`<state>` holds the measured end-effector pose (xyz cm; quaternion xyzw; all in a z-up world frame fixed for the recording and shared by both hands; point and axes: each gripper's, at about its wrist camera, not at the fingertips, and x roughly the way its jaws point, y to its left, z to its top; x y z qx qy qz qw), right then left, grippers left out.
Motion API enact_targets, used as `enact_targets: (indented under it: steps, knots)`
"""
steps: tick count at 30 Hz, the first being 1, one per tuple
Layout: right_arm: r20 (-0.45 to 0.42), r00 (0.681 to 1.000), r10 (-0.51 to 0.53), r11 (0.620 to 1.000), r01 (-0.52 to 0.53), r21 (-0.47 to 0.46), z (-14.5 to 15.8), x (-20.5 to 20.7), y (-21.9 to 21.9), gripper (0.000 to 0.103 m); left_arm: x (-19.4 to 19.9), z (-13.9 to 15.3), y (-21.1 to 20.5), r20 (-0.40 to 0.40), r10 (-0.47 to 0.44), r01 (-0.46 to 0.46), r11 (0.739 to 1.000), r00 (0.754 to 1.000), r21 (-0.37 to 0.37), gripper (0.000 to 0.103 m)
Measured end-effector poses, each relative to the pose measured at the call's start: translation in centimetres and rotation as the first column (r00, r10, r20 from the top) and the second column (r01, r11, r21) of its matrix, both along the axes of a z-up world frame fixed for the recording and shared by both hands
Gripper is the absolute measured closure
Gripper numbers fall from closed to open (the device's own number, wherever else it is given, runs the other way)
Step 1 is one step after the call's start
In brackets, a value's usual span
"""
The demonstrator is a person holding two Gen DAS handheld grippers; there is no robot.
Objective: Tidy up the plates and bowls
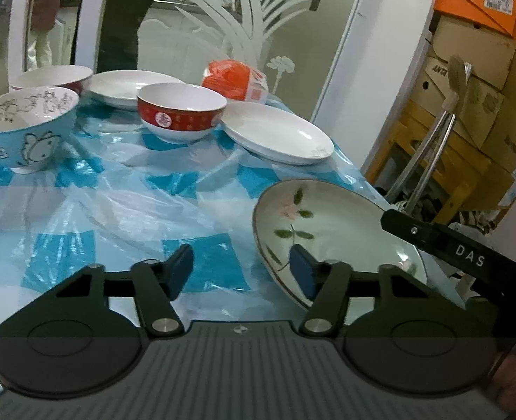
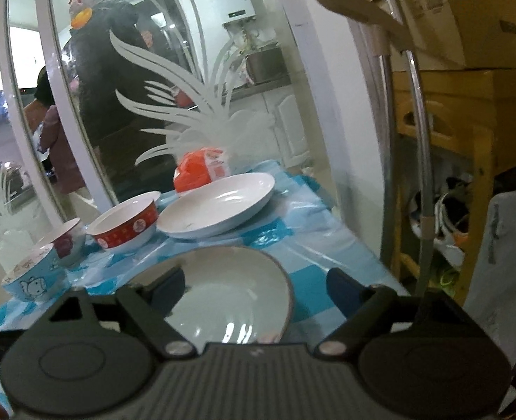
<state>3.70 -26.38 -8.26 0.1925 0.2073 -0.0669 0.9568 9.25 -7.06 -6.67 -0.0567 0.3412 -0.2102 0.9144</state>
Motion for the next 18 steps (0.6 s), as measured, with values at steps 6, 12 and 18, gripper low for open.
enact_targets:
  steps: [6, 12, 18]
  knots:
    - [-0.019, 1.000, 0.008, 0.998, -0.007, 0.055, -0.4, 0.3, -0.9, 0.015, 0.6, -0.7, -1.2, -0.023, -0.019, 0.019, 1.000, 1.000, -0.005, 0.054]
    - [-0.019, 0.999, 0.037, 0.994, -0.035, 0.100, -0.6, 0.5, -1.2, 0.017, 1.5, -1.5, -2.2, -0.039, -0.027, 0.027, 1.000, 0.999, -0.012, 0.060]
    - [-0.016, 0.995, 0.097, 0.983, -0.094, 0.158, -1.0, 0.9, -1.4, 0.021, 1.6, -1.7, -2.8, -0.026, -0.057, 0.056, 0.998, 0.998, -0.022, 0.062]
